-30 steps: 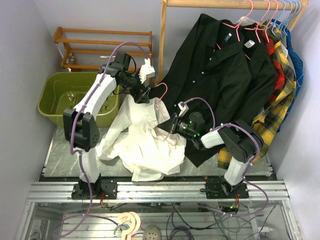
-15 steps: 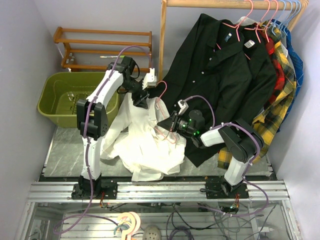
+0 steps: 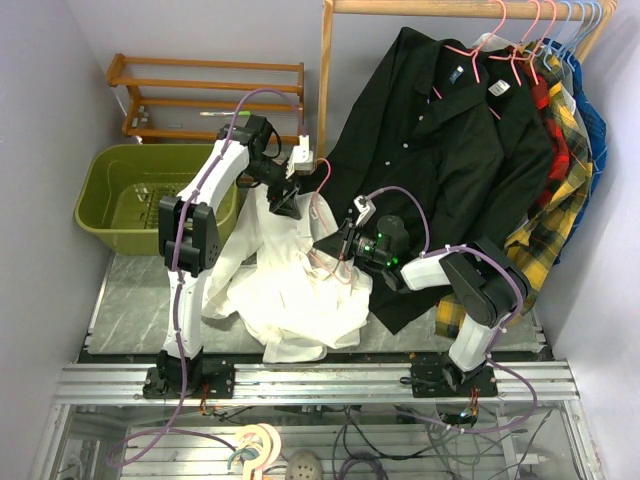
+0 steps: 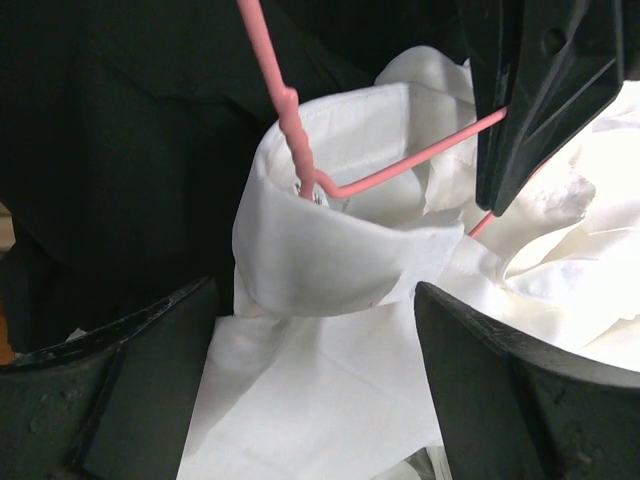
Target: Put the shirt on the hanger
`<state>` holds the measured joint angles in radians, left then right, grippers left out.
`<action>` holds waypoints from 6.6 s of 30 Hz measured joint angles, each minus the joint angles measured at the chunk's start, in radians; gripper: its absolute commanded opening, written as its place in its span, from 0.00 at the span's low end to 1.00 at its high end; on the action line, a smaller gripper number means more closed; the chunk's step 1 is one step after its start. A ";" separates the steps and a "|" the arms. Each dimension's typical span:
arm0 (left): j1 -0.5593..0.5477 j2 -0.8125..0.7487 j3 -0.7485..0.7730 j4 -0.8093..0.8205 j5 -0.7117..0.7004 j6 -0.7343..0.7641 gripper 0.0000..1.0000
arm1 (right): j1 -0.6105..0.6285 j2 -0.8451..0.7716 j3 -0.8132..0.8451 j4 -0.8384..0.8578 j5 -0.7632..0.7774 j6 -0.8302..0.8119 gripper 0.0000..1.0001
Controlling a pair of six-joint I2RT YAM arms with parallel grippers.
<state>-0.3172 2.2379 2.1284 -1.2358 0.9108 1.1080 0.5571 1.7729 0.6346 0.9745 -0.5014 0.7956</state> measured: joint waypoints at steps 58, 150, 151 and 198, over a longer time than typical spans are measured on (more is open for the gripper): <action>-0.023 -0.114 -0.046 -0.067 0.161 0.133 0.07 | -0.013 -0.352 0.028 -0.295 0.046 -0.099 1.00; -0.066 -0.666 -0.306 0.413 -0.264 -0.630 0.07 | 0.019 -0.473 -0.377 0.405 0.719 -0.417 0.00; -0.066 -0.666 -0.306 0.403 -0.274 -0.616 0.07 | 0.014 -0.476 -0.380 0.404 0.723 -0.420 0.00; -0.218 -0.603 -0.307 0.496 -0.623 -0.723 0.07 | 0.347 -0.573 0.038 -0.264 0.526 -0.632 0.00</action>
<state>-0.5350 1.6344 1.8210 -0.7399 0.2882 0.3855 0.9039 1.1999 0.6727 0.7105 0.0246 0.1631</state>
